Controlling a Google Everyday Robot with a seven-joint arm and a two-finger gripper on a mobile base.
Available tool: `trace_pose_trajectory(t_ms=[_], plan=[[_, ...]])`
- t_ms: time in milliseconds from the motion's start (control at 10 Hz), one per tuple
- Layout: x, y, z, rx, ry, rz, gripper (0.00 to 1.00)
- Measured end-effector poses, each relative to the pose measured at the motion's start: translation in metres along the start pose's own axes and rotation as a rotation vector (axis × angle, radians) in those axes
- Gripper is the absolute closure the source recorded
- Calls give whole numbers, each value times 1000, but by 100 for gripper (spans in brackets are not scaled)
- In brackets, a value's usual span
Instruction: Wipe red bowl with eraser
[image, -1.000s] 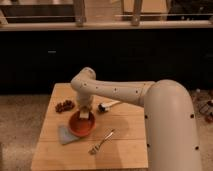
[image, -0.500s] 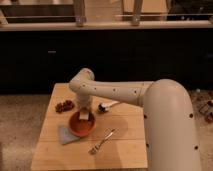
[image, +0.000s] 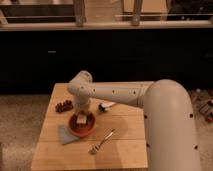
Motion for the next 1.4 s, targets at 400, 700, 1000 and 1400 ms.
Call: trace_pose_trajectory(t_ms=[400,700,1000,1400], plan=[[-18,-10,10,15,-78,-99,100],[-37,-17,14,7,-124,-154,100],[-48,-2,13,-18,-140,-137,100],[-48,29,7,-65,-121,-65,100]])
